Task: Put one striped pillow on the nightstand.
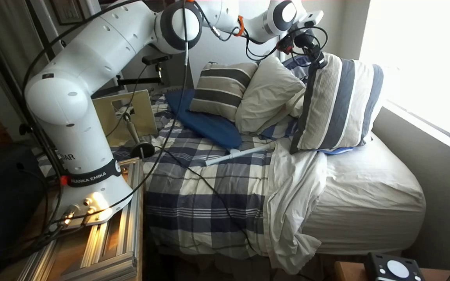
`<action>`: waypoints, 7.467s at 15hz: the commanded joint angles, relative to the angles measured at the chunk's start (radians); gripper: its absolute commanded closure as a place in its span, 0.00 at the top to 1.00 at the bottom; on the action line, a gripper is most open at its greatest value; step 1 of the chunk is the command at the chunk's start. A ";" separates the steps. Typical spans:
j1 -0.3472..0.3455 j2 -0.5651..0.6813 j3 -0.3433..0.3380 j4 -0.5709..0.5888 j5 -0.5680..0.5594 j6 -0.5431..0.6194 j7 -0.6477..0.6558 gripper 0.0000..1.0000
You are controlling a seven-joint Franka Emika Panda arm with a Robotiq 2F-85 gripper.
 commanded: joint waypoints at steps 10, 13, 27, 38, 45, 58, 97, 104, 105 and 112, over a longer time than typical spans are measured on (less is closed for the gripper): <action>0.004 0.076 -0.018 0.133 0.004 -0.091 -0.007 0.05; -0.001 0.043 -0.008 0.150 0.017 -0.159 -0.005 0.00; -0.012 -0.176 -0.039 0.244 -0.009 -0.351 0.015 0.03; 0.064 -0.267 -0.268 0.258 -0.173 -0.428 0.323 0.03; 0.066 -0.255 -0.298 0.240 -0.162 -0.471 0.354 0.11; -0.020 -0.239 -0.468 0.231 -0.211 -0.568 0.568 0.03; -0.163 -0.111 -0.772 0.097 -0.298 -0.724 0.747 0.03; -0.259 -0.079 -0.773 0.123 -0.308 -0.731 0.699 0.03; -0.272 -0.075 -0.771 0.123 -0.309 -0.734 0.676 0.03; -0.379 -0.018 -0.769 0.151 -0.315 -0.725 0.531 0.03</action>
